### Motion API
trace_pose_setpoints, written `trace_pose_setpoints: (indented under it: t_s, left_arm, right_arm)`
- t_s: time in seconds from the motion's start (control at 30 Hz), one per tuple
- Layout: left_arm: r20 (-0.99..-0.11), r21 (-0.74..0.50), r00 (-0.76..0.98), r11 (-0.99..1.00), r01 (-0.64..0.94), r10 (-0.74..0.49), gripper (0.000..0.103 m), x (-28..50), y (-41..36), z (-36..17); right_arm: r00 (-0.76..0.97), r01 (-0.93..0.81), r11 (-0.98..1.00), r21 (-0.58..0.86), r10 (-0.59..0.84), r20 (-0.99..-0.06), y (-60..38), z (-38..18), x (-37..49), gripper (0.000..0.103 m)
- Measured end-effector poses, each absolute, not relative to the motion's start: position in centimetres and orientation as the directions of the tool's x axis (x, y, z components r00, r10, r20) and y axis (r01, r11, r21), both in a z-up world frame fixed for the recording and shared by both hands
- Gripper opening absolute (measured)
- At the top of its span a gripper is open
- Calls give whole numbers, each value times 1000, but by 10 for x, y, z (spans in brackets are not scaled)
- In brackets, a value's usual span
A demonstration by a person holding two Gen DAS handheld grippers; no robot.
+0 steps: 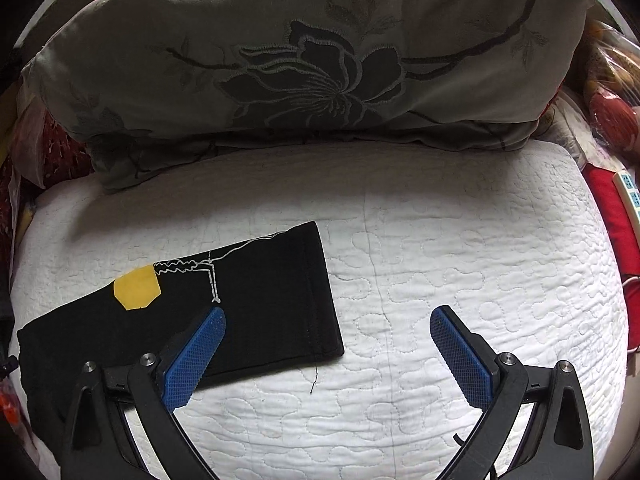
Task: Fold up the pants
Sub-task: 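Grasp the waistband with the left gripper while the right gripper grasps the leg hem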
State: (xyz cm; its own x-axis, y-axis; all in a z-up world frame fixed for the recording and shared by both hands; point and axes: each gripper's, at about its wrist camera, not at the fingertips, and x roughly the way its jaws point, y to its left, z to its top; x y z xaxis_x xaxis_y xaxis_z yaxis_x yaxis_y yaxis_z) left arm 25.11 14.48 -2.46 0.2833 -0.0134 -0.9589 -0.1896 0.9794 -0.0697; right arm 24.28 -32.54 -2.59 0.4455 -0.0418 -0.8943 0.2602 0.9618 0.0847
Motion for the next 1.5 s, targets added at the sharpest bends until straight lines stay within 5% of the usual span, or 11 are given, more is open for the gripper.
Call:
trace_pose_setpoints:
  t_s: [0.63, 0.73, 0.8, 0.87, 0.9, 0.93, 1.5]
  left_arm:
    - [-981, -68, 194, 980, -186, -32, 103, 294, 136, -73]
    - [-975, -89, 218, 977, -193, -46, 90, 300, 136, -69]
    - [-971, -115, 228, 972, -204, -67, 75, 304, 137, -62]
    - [-974, -114, 216, 975, -194, -71, 26, 307, 138, -56]
    - [-975, -117, 208, 975, -189, -76, 17, 307, 140, -53]
    - [-975, -124, 205, 975, -186, -85, 9, 306, 141, -50]
    - [-898, -144, 431, 983, -112, -83, 7, 224, 146, 46]
  right_arm:
    - [337, 166, 977, 132, 70, -939, -311, -72, 301, 99]
    - [374, 147, 983, 114, 52, -926, -302, -69, 302, 88]
    - [391, 132, 982, 133, 72, -918, -300, -65, 302, 51]
    - [386, 121, 986, 119, 64, -920, -298, -63, 302, 36]
    - [384, 109, 986, 129, 78, -920, -297, -62, 301, 20]
    - [386, 105, 985, 138, 88, -918, -297, -59, 299, 17]
    - [558, 62, 988, 144, 85, -825, -282, 33, 203, 13]
